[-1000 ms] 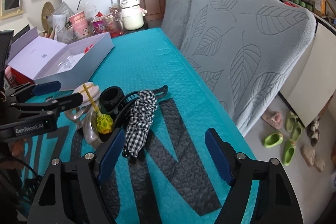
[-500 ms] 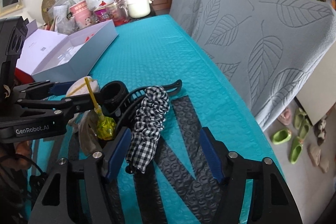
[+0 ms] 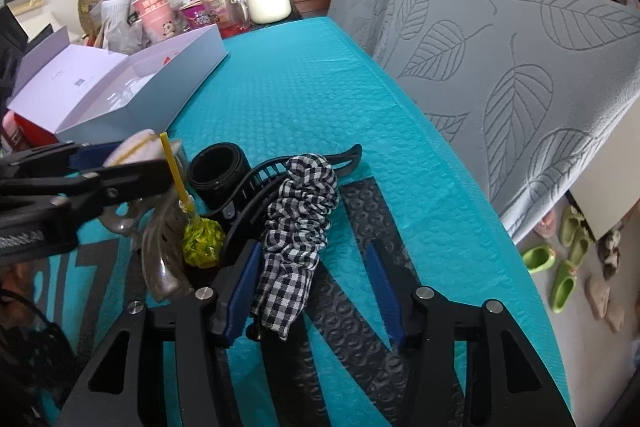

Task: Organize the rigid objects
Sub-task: 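Close the left tool on the white tape roll with yellow band, then close the right tool on the checkered scrunchie while the left tool holds the tape roll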

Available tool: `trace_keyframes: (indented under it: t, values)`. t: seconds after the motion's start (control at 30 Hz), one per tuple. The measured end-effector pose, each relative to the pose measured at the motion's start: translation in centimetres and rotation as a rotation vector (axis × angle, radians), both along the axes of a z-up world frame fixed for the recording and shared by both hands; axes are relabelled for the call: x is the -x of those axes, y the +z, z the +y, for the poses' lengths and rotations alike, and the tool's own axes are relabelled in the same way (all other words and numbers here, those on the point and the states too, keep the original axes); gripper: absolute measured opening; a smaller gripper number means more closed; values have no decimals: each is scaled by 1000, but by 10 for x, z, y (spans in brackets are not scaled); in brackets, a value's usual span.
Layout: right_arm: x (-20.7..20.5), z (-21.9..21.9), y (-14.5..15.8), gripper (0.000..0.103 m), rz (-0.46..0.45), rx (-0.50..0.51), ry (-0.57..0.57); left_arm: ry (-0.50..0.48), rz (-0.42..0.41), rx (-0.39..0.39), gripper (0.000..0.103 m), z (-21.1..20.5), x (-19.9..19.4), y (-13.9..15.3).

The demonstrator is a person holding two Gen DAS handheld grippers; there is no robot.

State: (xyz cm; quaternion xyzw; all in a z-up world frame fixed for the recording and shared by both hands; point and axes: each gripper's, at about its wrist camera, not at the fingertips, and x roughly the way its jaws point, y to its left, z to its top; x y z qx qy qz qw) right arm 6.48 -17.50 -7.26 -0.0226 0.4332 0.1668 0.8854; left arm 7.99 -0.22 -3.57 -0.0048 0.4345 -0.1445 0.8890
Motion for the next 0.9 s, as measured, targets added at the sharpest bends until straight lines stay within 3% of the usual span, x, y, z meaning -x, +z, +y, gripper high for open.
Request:
trace_keyframes:
  t: [0.1,0.9]
  values:
    - [2,1,-1,21,-7,-3,0,19,-13,3,55,5,5,4]
    - [51,11,34,19,-92,-39,12,141,-71,28,55,46,64,21]
